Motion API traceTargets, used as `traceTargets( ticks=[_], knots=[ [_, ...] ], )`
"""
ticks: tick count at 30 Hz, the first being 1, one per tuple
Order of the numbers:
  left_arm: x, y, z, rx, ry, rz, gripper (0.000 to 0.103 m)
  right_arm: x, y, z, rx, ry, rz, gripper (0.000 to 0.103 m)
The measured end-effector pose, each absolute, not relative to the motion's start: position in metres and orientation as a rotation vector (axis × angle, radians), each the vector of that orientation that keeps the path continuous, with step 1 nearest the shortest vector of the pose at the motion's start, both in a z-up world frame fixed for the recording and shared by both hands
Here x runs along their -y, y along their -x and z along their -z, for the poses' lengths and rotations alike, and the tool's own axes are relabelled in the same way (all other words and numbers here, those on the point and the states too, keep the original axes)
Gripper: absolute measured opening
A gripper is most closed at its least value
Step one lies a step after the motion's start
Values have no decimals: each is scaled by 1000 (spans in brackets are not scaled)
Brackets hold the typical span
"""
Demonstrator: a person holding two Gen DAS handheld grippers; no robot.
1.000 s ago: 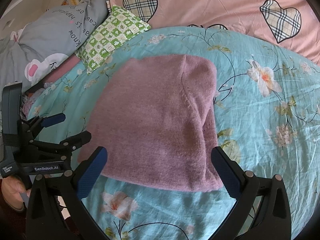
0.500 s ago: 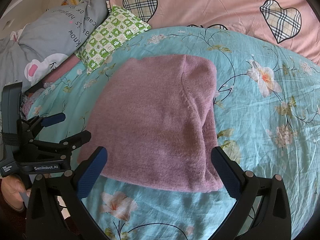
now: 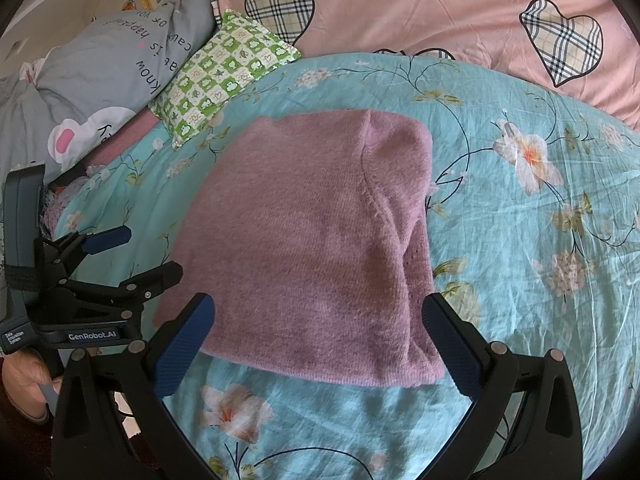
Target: Fold small clothes
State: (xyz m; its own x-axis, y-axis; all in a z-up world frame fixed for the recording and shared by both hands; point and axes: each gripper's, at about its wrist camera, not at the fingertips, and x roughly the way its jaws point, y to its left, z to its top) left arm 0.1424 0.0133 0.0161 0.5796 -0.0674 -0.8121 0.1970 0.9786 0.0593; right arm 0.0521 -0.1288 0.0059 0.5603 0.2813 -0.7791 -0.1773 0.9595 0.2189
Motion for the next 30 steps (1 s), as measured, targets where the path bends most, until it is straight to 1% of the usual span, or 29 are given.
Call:
traceTargets(
  ticks=[30],
  knots=[
    [-11,-150,-10,-958,-155,163,99,133,-57,-3,-945,-122,-273,103]
  ],
)
